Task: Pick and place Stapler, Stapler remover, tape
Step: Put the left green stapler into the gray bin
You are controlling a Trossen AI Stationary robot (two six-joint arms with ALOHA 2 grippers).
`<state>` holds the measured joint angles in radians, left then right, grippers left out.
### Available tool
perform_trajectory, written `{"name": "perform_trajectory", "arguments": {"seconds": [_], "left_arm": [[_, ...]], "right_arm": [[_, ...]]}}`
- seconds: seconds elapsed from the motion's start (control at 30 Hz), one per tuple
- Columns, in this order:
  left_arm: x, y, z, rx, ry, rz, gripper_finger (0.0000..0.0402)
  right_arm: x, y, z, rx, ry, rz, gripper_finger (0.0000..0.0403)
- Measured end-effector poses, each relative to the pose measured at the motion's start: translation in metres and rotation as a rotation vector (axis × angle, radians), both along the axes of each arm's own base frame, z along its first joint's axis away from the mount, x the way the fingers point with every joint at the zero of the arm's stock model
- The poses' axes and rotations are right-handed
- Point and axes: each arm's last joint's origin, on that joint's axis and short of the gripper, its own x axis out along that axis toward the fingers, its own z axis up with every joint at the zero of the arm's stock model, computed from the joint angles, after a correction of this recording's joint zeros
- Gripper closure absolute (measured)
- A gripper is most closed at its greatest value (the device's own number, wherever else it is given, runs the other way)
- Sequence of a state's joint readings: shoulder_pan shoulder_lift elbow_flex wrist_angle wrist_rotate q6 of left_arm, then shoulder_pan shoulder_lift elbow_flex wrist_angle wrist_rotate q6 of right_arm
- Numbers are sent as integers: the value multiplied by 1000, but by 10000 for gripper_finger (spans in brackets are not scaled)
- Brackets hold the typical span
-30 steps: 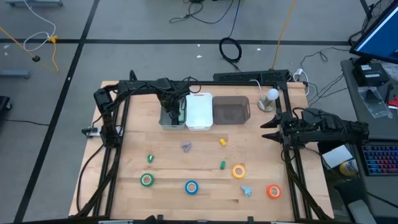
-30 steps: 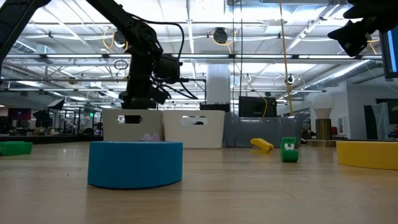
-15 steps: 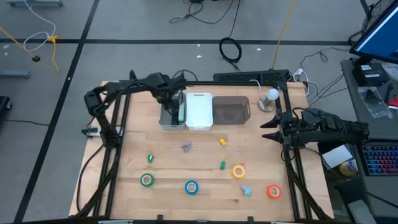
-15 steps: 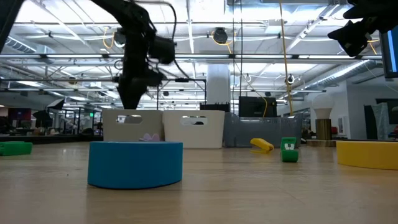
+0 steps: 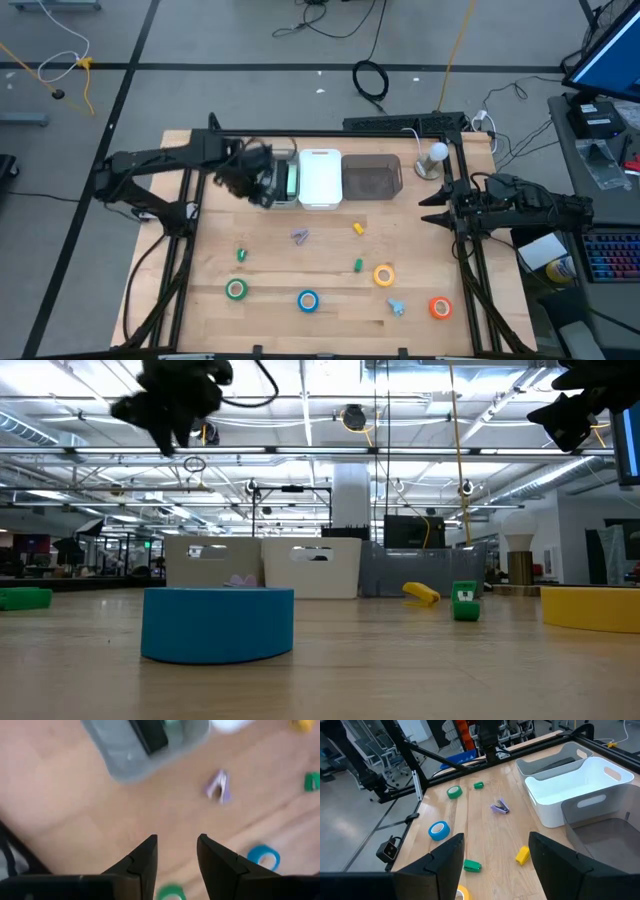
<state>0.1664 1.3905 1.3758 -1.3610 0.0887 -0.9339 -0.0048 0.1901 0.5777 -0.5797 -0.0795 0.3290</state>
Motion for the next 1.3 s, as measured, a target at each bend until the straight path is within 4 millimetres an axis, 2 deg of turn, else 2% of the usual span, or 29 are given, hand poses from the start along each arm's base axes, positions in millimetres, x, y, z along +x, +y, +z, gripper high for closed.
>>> {"name": "perform_trajectory", "arguments": {"seconds": [0.23,0.53,0.9,1.3], "left_arm": [[-3,-54,-8,-77,93,96,266],[-10,-89,-45,-74,178,279,265],[-22,-96,-103,-85,265,368,252],[-34,-94,-144,-99,286,368,206]], "right_arm": [[0,0,0,-2,-1,1,188],[0,0,0,-4,0,1,188],[0,0,0,-4,0,1,188],[0,0,0,-4,0,1,188]]}}
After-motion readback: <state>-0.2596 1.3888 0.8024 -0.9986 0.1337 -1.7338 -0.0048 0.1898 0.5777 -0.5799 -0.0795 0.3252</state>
